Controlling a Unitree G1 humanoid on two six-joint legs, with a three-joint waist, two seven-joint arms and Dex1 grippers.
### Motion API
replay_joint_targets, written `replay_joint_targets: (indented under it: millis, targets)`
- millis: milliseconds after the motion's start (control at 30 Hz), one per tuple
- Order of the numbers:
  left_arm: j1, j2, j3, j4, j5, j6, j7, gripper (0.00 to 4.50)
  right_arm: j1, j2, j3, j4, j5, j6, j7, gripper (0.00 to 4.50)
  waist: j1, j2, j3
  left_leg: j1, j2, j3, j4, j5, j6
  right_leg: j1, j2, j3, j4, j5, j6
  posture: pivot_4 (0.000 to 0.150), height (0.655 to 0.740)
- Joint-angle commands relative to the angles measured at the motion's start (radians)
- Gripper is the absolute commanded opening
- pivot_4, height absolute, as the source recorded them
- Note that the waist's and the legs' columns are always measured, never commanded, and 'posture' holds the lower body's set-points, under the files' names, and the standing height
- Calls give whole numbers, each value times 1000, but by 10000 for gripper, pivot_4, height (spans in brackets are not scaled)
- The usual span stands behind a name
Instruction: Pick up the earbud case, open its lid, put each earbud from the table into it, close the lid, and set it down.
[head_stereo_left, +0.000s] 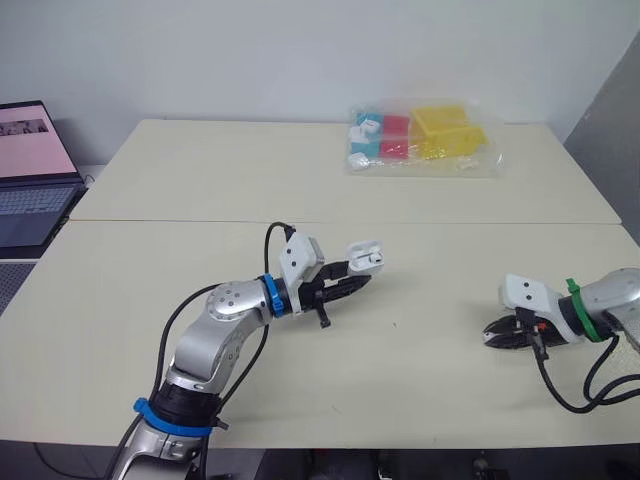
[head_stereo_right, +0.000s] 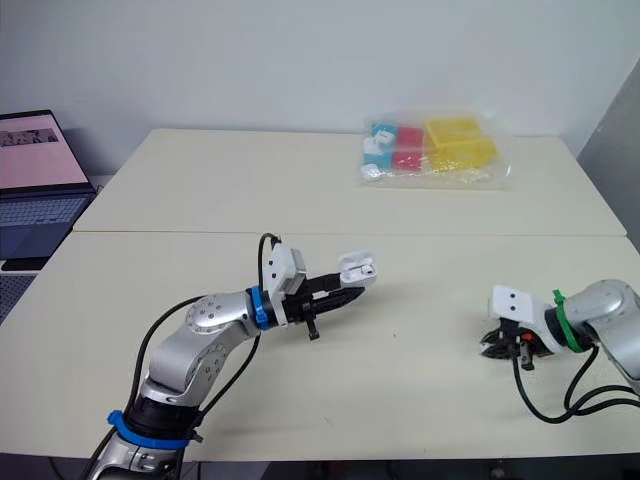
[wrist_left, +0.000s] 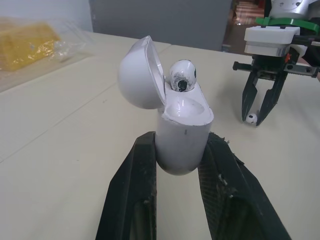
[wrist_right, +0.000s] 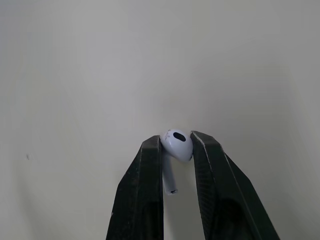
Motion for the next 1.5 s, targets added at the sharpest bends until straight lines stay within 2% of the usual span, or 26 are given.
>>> replay_joint_targets:
  millis: [33, 233, 367, 567, 733, 900, 1067, 1233, 1500]
  targets:
    - [14, 10, 6, -66, -16, 8, 8, 7760, -60, 15, 31, 72, -64, -96, 81, 4710, 1, 0, 0, 0, 0, 0, 0, 0, 0, 0, 0, 0, 0, 0, 0, 1500, 7400]
    - [38, 18, 8, -106, -19, 32, 25, 7760, -129, 54, 75, 157, -139, -164, 162, 4710, 5, 0, 0, 0, 0, -1, 1, 0, 0, 1, -1, 0, 0, 0, 0, 1500, 7400]
    - [46, 22, 10, -120, -23, 44, 33, 7760, -160, 73, 82, 198, -177, -184, 170, 18483, 3, 0, 0, 2, 0, 0, 1, 0, 0, 2, -2, 0, 0, 0, -1, 1500, 7400]
    - [47, 22, 6, -125, -26, 49, 39, 7760, -164, 47, 44, 169, -154, -206, 201, 38833, 3, 0, 0, 4, 0, 0, 1, 0, 0, 3, -2, 1, 3, 1, -1, 1500, 7400]
    - [37, 17, 5, -108, -26, 41, 37, 7760, -157, -36, -31, 46, -74, -59, 219, 38958, 6, 2, 1, 3, 0, 0, 1, 0, 0, 2, -2, 1, 4, 1, -1, 1500, 7400]
    - [32, 4, -4, -87, -18, 23, 35, 7760, -78, -70, -95, -123, -33, 179, 116, 38958, 7, 1, 1, 2, 1, -2, 1, 0, -1, 2, -4, 0, 2, 0, -2, 1500, 7400]
    - [21, -23, -25, -57, -3, -4, 40, 7760, -77, -43, -24, -287, -95, 476, -13, 38958, 7, 2, 0, 2, 0, -1, 1, 0, -1, 2, -4, 0, 2, 0, -2, 1500, 7400]
    - [19, -42, -36, -42, 13, -22, 44, 7760, -98, -21, 37, -281, -138, 512, -66, 38958, 7, 2, 1, 2, 0, -1, 1, 0, -1, 2, -3, 0, 2, 0, -2, 1500, 7400]
    - [31, -62, -39, -57, 25, -19, 65, 7760, -151, -7, 103, -208, -165, 515, -57, 38958, 6, 1, 1, 1, 0, -1, 1, 0, 0, 1, -2, 0, 2, 0, -2, 1500, 7400]
